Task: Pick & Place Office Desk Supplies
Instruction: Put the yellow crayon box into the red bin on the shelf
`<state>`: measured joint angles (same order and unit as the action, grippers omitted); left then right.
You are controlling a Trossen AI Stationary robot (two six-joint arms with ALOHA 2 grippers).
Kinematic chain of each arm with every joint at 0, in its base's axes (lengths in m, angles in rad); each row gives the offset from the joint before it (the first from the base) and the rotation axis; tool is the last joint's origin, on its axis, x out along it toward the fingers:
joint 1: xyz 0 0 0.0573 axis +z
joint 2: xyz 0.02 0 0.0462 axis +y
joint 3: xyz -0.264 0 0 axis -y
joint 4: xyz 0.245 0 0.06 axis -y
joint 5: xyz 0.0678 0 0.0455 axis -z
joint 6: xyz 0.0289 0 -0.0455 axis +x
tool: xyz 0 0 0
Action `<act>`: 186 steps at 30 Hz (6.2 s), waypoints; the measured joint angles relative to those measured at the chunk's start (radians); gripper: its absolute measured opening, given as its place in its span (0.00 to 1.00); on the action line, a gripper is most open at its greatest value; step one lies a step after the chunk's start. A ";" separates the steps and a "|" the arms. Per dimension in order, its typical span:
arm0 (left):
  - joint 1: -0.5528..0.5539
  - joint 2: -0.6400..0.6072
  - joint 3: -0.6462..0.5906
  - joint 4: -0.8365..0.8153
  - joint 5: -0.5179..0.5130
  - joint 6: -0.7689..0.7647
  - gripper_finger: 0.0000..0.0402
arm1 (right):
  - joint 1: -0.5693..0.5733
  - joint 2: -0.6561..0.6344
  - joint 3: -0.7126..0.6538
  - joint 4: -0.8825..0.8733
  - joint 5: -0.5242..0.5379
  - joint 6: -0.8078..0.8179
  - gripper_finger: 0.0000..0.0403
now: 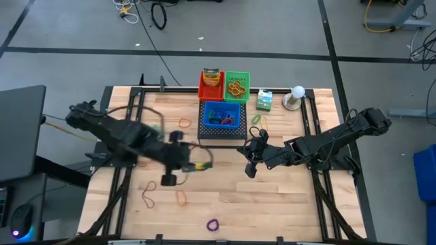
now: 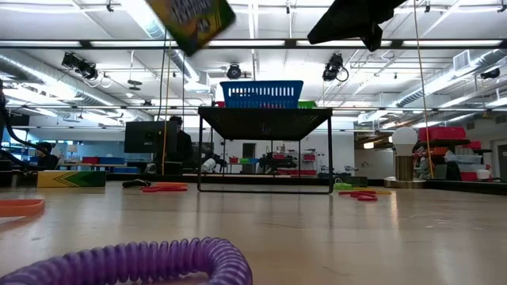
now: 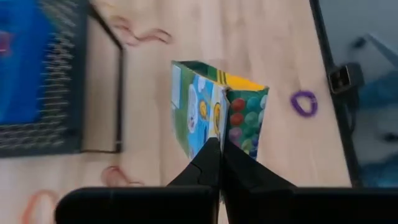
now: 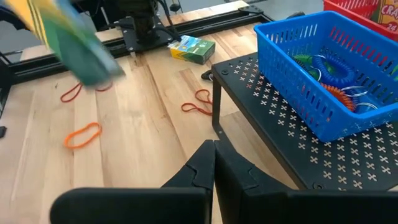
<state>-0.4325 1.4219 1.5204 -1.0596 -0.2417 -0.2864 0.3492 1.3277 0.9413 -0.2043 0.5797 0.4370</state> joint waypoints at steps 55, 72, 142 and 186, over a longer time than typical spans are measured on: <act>0.296 0.277 -0.275 0.295 0.510 0.128 0.37 | 0.000 0.000 0.000 0.020 0.002 -0.008 0.03; 0.297 0.276 -0.275 0.293 0.557 0.108 0.54 | 0.000 0.000 0.000 0.019 0.001 -0.027 0.03; 0.867 0.268 0.499 -0.090 0.190 0.783 0.04 | -0.114 0.000 0.030 0.083 -0.069 0.003 0.03; 0.952 0.478 0.497 0.021 0.002 0.890 0.29 | -0.277 -0.013 0.117 0.077 -0.187 -0.121 0.03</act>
<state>0.5190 1.9003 2.0178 -1.0383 -0.2396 0.6033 0.0723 1.3151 1.0588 -0.1273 0.3923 0.3159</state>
